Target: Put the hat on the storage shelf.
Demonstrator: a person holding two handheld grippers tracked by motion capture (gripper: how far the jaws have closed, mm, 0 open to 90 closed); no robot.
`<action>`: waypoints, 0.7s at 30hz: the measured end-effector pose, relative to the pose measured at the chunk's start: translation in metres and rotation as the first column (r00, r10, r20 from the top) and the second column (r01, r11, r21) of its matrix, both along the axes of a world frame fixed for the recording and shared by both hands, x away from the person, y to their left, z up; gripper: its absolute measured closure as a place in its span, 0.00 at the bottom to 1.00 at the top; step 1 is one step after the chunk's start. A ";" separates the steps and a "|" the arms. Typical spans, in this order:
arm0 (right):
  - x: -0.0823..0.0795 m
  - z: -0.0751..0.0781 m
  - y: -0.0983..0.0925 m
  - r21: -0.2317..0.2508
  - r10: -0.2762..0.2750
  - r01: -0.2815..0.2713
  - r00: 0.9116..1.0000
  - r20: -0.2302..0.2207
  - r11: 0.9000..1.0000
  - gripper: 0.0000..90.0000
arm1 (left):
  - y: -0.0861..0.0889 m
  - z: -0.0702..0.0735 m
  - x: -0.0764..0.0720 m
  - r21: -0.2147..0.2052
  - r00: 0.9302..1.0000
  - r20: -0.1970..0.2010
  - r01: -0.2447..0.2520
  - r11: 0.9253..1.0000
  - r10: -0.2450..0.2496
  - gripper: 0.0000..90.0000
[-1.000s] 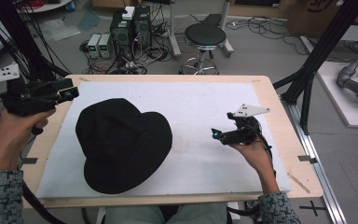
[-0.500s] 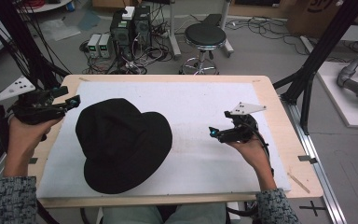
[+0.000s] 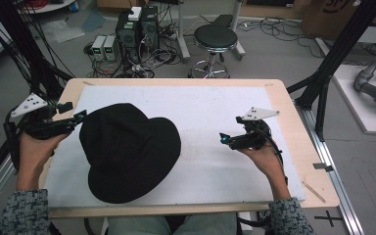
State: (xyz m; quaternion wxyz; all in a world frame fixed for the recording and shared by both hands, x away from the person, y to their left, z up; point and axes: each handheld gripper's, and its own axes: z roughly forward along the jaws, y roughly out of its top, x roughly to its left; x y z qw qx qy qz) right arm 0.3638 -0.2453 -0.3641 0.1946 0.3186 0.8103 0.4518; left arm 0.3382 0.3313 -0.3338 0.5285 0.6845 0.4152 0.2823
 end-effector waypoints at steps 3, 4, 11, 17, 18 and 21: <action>0.000 0.000 0.000 -0.006 0.002 -0.002 1.000 0.007 1.000 0.11 | 0.001 -0.002 0.001 0.004 1.000 -0.002 -0.008 1.000 0.008 0.36; 0.000 0.000 0.000 -0.013 -0.005 0.005 1.000 0.005 1.000 0.11 | 0.002 -0.005 0.001 0.005 1.000 -0.009 -0.013 1.000 0.013 0.36; 0.002 -0.001 -0.002 -0.015 -0.029 0.029 0.999 0.020 0.999 0.11 | 0.002 -0.012 0.004 0.037 0.999 -0.036 -0.016 0.999 0.017 0.35; 0.004 -0.004 -0.005 -0.016 -0.057 0.057 0.998 0.016 0.998 0.11 | 0.001 -0.014 0.005 0.042 0.999 -0.042 -0.019 0.999 0.021 0.36; 0.005 -0.004 -0.006 -0.016 -0.064 0.064 0.998 0.014 0.998 0.11 | 0.001 -0.015 0.005 0.048 0.999 -0.042 -0.022 0.999 0.024 0.36; 0.004 -0.005 -0.006 -0.017 -0.072 0.072 0.997 0.017 0.997 0.11 | 0.001 -0.016 0.005 0.049 0.999 -0.042 -0.020 0.999 0.022 0.36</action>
